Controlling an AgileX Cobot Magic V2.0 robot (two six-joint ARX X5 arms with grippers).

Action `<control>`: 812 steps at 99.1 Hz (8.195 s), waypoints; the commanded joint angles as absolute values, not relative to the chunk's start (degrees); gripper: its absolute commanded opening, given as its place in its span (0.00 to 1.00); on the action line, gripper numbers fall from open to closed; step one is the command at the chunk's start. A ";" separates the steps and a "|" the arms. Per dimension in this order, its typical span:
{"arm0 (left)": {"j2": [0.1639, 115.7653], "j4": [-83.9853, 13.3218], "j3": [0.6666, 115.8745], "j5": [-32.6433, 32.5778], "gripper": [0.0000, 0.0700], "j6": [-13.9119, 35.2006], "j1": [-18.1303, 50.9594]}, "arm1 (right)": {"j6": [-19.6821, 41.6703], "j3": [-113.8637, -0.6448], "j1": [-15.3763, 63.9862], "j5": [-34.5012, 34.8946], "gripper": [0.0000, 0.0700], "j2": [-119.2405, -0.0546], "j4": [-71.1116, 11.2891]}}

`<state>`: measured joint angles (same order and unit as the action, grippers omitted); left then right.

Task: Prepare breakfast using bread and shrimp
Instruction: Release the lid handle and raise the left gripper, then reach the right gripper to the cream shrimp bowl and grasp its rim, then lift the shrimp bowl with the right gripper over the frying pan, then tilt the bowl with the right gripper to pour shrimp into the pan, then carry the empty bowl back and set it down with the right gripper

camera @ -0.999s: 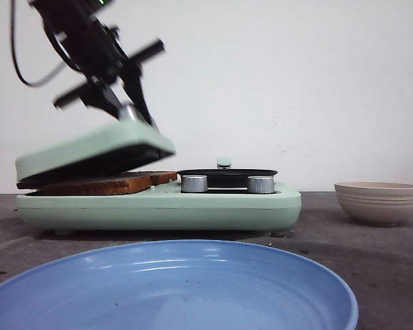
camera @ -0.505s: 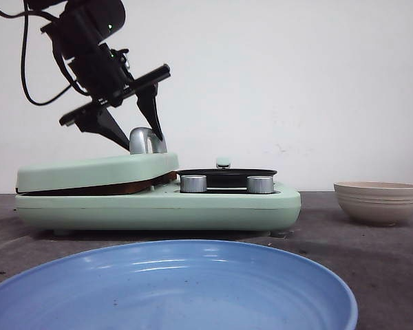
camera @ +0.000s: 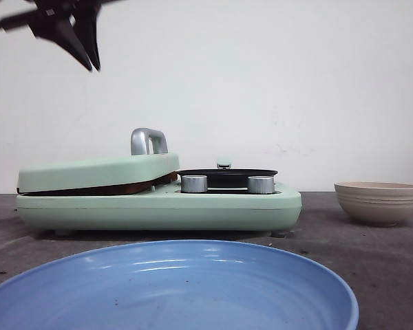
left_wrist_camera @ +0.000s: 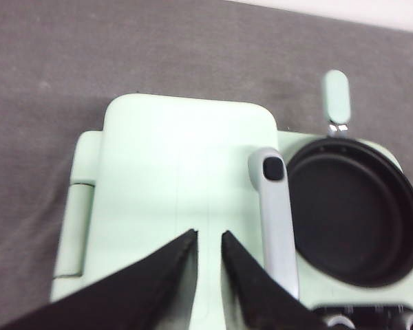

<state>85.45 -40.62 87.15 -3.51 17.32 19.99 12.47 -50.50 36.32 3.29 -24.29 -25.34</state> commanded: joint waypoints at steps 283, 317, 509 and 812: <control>41.65 -57.14 81.89 -13.72 0.00 -0.64 33.74 | 20.16 -76.99 -7.75 15.09 0.24 -109.78 -27.16; 44.25 -56.99 81.89 -12.97 0.00 -0.62 33.74 | 19.66 -76.99 -8.12 16.51 0.00 -112.01 -25.43; 46.54 -54.35 81.89 -8.32 0.00 -0.45 33.78 | -18.76 -78.06 28.82 -17.06 0.00 -103.53 15.16; 48.29 -54.02 81.89 -7.46 0.00 -0.73 33.78 | 8.80 -79.13 5.02 -2.92 0.01 -91.79 -22.33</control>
<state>47.99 -54.81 81.25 -7.55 -0.51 33.30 -1.23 -78.76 8.95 -9.96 -89.73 -14.48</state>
